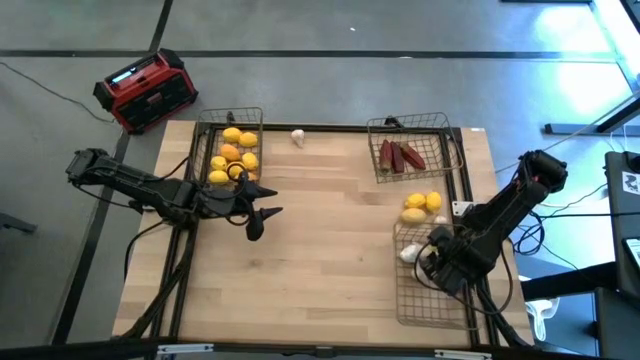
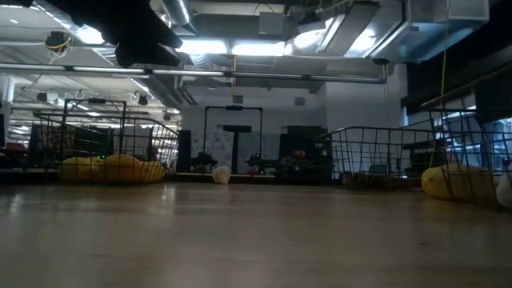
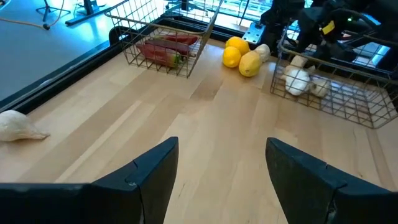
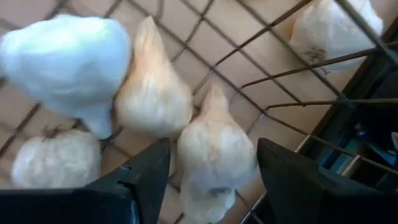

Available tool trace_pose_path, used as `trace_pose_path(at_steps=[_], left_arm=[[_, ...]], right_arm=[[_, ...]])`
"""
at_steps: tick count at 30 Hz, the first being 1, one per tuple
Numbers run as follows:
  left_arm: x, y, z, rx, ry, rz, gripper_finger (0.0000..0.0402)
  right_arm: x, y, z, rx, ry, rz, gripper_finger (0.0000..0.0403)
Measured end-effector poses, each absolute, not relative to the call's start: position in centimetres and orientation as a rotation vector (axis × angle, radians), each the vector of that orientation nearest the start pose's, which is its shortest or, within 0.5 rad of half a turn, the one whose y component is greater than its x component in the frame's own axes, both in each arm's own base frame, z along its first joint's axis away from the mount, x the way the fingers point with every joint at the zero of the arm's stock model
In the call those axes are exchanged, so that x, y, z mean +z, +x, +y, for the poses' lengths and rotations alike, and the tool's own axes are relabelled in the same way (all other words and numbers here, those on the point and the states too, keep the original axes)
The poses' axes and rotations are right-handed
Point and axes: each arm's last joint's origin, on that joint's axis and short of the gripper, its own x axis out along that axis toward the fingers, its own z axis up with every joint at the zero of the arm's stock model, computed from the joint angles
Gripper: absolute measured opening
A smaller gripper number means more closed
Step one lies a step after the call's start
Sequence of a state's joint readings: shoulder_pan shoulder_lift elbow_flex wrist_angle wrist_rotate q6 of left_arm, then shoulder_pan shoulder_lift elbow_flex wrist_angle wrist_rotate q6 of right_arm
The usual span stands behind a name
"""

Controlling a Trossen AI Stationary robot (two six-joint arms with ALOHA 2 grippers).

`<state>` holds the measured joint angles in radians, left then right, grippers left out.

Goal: Sort produce into baskets
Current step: Put the white garlic into the bottom wire basket

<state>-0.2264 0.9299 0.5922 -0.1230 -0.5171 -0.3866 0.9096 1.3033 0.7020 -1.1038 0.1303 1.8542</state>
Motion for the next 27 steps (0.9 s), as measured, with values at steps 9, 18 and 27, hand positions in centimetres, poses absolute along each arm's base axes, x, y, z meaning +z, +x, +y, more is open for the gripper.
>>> trace_pose_path(at_steps=[9,18,27], left_arm=[[24.9,19.5,-3.0,0.382,-0.205,0.363,0.0237],[24.9,19.5,-3.0,0.381,-0.205,0.363,0.0237],[25.2,20.4,-3.2,0.367,-0.215,0.296,0.0237]], right_arm=[[22.8,12.2,15.0,-0.767,0.605,1.324,0.0245],[28.6,14.6,16.4,-0.523,0.535,0.917,0.0245],[29.7,17.3,15.6,-0.557,0.253,0.481,0.0245]])
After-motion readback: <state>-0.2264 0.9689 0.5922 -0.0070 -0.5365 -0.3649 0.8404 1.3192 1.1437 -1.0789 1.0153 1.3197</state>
